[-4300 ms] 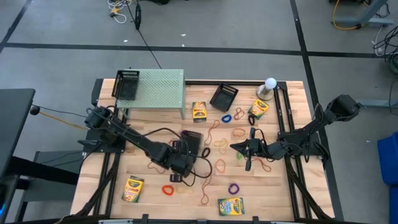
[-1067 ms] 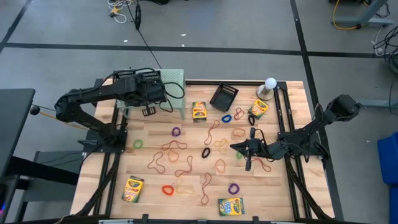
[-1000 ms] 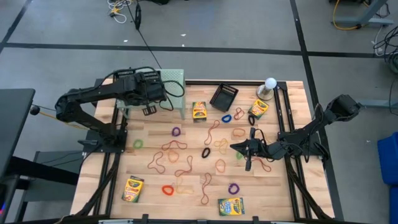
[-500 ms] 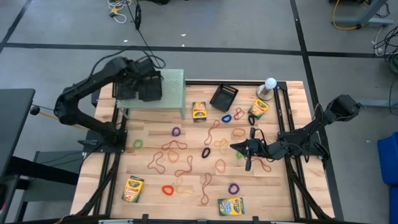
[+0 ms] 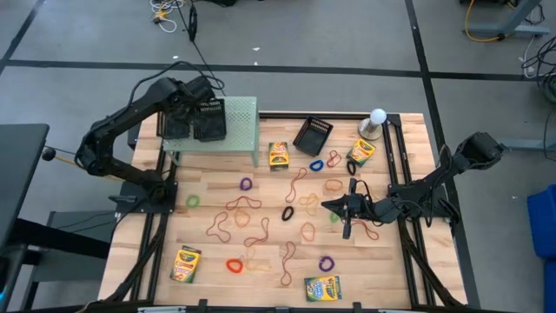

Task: Pick & Place Office Desk Supplies
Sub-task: Adjust the black bins on the shelf

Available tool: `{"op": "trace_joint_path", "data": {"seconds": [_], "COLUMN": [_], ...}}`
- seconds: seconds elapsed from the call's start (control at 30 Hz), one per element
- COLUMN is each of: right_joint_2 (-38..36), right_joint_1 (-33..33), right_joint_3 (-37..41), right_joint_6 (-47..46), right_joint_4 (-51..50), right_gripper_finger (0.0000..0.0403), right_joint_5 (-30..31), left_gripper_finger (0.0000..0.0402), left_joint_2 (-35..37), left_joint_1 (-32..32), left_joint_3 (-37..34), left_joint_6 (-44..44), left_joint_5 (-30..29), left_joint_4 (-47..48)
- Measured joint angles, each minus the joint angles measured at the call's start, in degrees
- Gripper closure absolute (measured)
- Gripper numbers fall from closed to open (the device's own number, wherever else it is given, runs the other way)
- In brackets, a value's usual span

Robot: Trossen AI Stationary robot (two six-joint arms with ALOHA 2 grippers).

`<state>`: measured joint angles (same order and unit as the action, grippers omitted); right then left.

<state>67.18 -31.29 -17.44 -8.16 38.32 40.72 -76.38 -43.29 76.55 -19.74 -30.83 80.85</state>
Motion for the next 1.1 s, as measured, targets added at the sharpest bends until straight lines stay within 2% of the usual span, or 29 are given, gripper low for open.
{"op": "trace_joint_path", "data": {"seconds": [0.1, 0.27, 0.47, 0.7, 0.8, 0.93, 1.1], "right_joint_2": [0.0, 0.0, 0.0, 0.0, 0.0, 0.0, 0.0], "right_joint_1": [0.0, 0.0, 0.0, 0.0, 0.0, 0.0, 0.0], "right_joint_3": [0.0, 0.0, 0.0, 0.0, 0.0, 0.0, 0.0], "right_joint_6": [0.0, 0.0, 0.0, 0.0, 0.0, 0.0, 0.0], "right_joint_4": [0.0, 0.0, 0.0, 0.0, 0.0, 0.0, 0.0], "right_gripper_finger": [0.0391, 0.0391, 0.0391, 0.0391, 0.0391, 0.0391, 0.0391], "right_joint_5": [0.0, 0.0, 0.0, 0.2, 0.2, 0.2, 0.2], "left_gripper_finger": [0.0392, 0.0392, 0.0392, 0.0392, 0.0392, 0.0392, 0.0392], "left_joint_2": [0.0, 0.2, 0.4, 4.0, 6.5, 8.6, 9.6], "left_joint_1": [0.3, 0.6, 1.3, 2.8, 6.0, 12.6, 20.8], "left_joint_3": [0.0, 0.0, 0.0, 0.4, 0.4, 0.3, 0.3], "left_joint_6": [1.6, 4.2, 5.7, 8.6, 13.1, 18.9, 21.8], "left_joint_5": [0.2, 3.8, 3.9, 3.8, 4.8, 11.0, 16.4], "left_joint_4": [-1.4, -3.8, -3.8, -5.1, -6.5, -7.5, -7.6]}}
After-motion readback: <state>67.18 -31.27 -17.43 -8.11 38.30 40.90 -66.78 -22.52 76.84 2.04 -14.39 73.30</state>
